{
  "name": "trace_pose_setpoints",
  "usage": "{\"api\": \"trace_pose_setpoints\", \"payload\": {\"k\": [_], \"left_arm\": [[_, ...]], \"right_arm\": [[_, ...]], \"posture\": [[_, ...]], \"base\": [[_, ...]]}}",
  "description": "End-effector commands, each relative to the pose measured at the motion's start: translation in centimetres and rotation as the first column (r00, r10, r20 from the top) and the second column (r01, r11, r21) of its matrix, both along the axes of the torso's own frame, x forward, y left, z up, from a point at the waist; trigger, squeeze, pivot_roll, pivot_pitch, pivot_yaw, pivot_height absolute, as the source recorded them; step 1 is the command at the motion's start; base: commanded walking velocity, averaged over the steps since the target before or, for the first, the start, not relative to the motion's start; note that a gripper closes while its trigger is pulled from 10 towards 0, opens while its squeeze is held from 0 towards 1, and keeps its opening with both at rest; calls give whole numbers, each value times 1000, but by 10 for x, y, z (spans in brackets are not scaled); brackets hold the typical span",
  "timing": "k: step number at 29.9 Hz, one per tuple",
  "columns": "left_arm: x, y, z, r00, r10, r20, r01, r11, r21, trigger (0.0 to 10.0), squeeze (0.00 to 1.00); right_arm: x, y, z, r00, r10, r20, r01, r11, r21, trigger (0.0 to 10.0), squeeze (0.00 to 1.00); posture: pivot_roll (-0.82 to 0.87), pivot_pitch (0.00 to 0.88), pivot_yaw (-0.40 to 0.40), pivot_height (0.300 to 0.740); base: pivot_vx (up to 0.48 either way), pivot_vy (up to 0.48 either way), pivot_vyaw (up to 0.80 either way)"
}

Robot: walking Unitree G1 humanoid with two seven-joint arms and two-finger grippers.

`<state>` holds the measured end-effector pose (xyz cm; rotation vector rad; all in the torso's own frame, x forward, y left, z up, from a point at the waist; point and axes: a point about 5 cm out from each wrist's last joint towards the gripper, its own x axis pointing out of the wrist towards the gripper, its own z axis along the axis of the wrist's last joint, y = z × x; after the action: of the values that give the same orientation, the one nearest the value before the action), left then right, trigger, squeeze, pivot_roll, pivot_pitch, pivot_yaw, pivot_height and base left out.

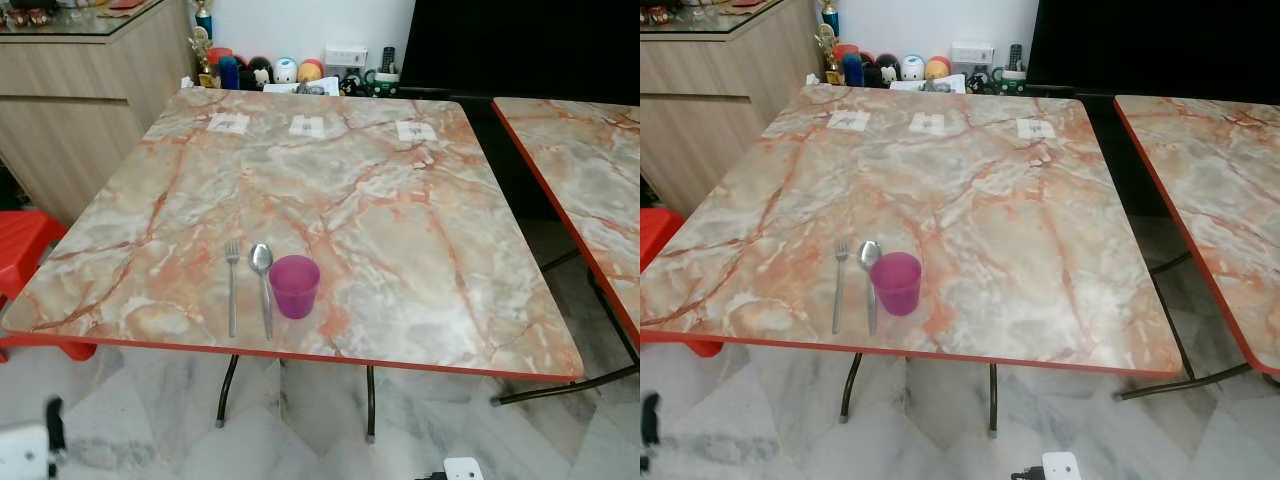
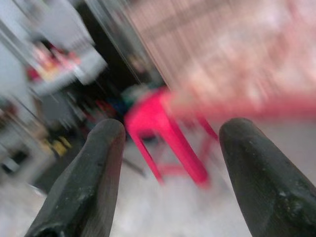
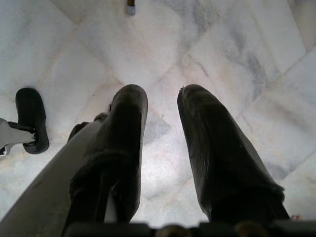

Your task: Setting the table

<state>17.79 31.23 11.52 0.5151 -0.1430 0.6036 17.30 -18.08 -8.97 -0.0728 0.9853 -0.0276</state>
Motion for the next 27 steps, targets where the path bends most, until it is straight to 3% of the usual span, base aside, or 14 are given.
{"api": "trace_pose_setpoints", "payload": {"k": [1,3,4,6,7,10,11,15,16,17,18,19,22,27], "left_arm": [[4,3,17,999,9,52,-12,998,56,10000,0],[17,-4,33,995,-46,87,39,996,82,10000,0],[33,-15,47,984,-138,115,129,988,84,10000,0],[39,-21,50,975,-185,121,179,982,64,10000,0],[52,-41,56,941,-321,107,317,947,51,10000,0],[66,-71,57,857,-511,69,513,859,-13,10000,0],[69,-82,57,831,-551,69,555,829,-67,10000,0],[73,-98,54,790,-606,95,613,773,-162,10000,0],[76,-106,53,762,-639,107,646,738,-197,10000,118],[77,-109,53,753,-648,110,656,726,-206,10000,118],[78,-112,54,740,-664,108,670,713,-206,10000,525],[82,-122,54,704,-705,93,707,681,-193,10000,1000],[88,-136,54,643,-762,79,758,618,-208,10000,1000],[102,-151,50,594,-802,69,790,565,-238,10000,1000]], "right_arm": [[-4,-2,-1,1000,0,-15,0,1000,-4,10000,0],[-3,-2,-1,1000,-2,-13,2,1000,-4,10000,0],[-3,-3,-1,1000,-12,-10,12,1000,-5,10000,0],[-3,-4,-1,1000,-14,-9,14,1000,-6,10000,0],[-3,-5,-1,1000,-18,-11,18,1000,-9,10000,0],[-4,-6,-1,1000,-24,-13,24,1000,-12,10000,0],[-4,-6,-1,1000,-25,-14,25,1000,-12,10000,0],[-5,-5,-2,999,-31,-14,31,999,-13,10000,0],[-5,-5,-2,999,-34,-13,34,999,-13,10000,0],[-5,-5,-2,999,-35,-13,34,999,-13,10000,0],[-5,-5,-2,999,-35,-13,35,999,-14,10000,0],[-5,-5,-2,999,-37,-13,37,999,-15,10000,0],[-5,-5,-2,999,-39,-12,39,999,-16,10000,0],[-5,-5,-2,999,-51,-8,51,999,-16,10000,0]], "posture": [[99,92,-28,740],[96,92,-28,740],[93,94,-27,740],[91,96,-28,740],[92,100,-28,740],[92,100,-28,740],[85,105,-25,740],[83,110,-24,740],[83,112,-25,740],[83,112,-25,740],[83,112,-25,740],[87,113,-27,740],[86,114,-24,740],[75,116,-21,740]], "base": [[0,0,0],[0,0,0],[0,0,0],[0,0,0],[0,0,0],[0,0,0],[0,0,0],[0,0,0],[0,0,0],[0,0,0],[0,0,0],[0,0,0],[0,0,0],[0,0,0]]}}
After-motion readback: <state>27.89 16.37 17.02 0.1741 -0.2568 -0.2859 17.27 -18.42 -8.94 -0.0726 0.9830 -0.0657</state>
